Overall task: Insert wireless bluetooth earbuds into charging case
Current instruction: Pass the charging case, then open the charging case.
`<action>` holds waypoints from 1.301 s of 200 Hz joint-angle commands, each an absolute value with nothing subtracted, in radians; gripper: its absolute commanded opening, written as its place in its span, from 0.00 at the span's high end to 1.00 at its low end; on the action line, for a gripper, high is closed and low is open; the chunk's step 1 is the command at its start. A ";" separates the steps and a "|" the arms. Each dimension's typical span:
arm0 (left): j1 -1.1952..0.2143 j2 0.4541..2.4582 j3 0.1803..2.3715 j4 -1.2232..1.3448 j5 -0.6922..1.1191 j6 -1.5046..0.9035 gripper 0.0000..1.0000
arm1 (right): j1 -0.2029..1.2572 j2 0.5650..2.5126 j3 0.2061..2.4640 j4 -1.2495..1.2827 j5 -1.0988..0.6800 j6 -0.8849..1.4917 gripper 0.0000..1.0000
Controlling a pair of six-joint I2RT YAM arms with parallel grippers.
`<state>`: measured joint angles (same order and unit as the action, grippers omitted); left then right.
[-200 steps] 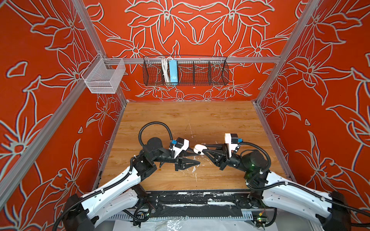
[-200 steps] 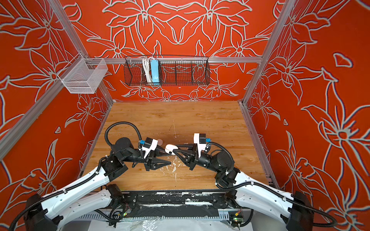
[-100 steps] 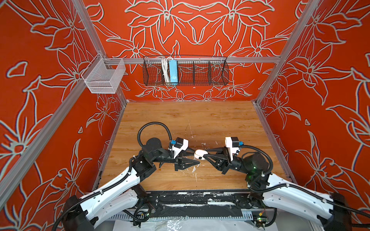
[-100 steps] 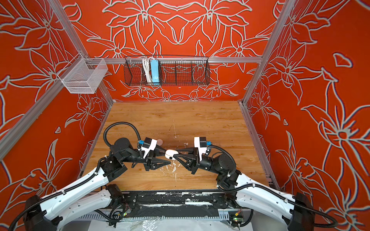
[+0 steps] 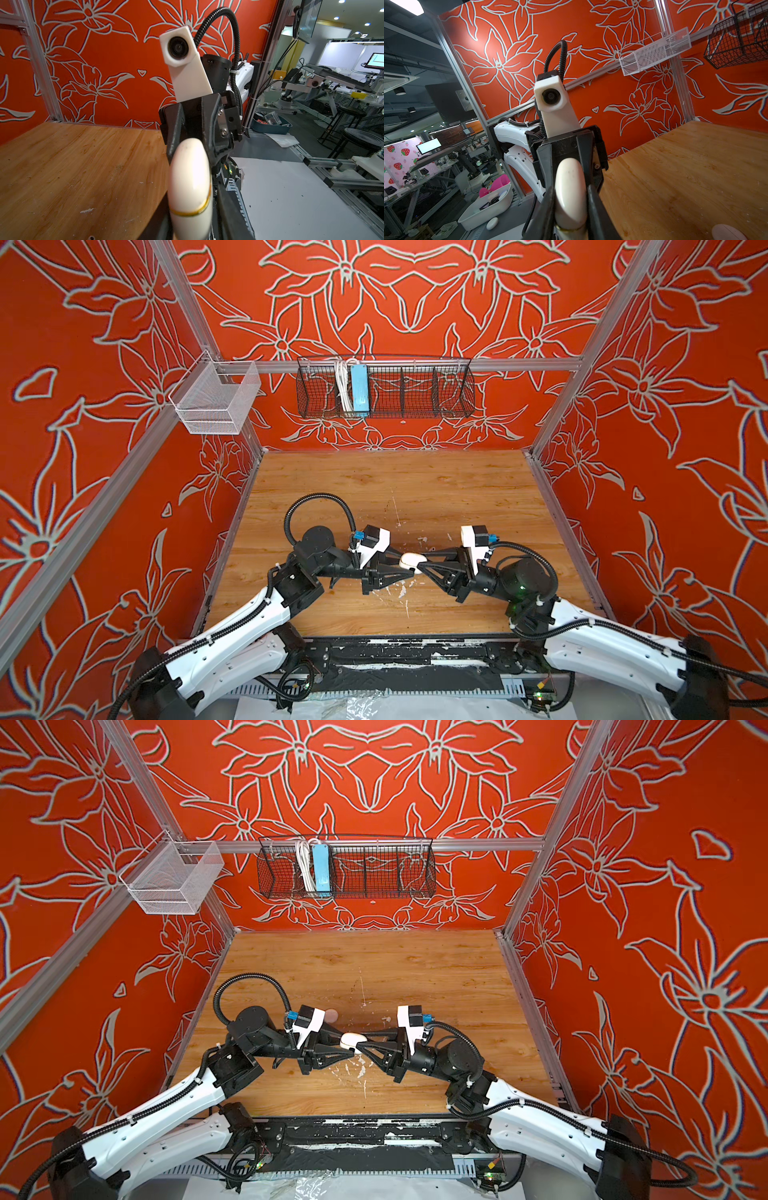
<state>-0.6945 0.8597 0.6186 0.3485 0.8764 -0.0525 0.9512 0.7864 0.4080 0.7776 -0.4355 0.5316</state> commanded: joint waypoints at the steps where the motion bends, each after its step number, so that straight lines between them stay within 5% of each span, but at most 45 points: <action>1: -0.696 0.853 0.607 0.373 0.915 -0.043 0.67 | 0.956 0.806 0.397 0.818 -0.415 0.537 0.93; 74: -0.696 0.854 0.608 0.373 0.928 -0.038 0.70 | 0.957 0.813 0.395 0.824 -0.411 0.534 0.93; 115: -0.696 0.853 0.608 0.373 0.926 -0.040 0.61 | 0.959 0.831 0.395 0.838 -0.416 0.538 0.93; 200: -0.696 0.847 0.607 0.376 0.942 -0.034 0.82 | 0.963 0.826 0.394 0.828 -0.407 0.531 0.92; 210: -0.697 0.848 0.606 0.376 0.942 -0.031 0.89 | 0.964 0.820 0.399 0.805 -0.396 0.528 0.89; 234: -0.698 0.865 0.609 0.358 0.937 -0.006 0.97 | 0.963 0.767 0.449 0.628 -0.306 0.518 0.59; 260: -0.703 0.885 0.629 0.313 0.942 0.032 0.99 | 0.963 0.718 0.485 0.493 -0.230 0.500 0.53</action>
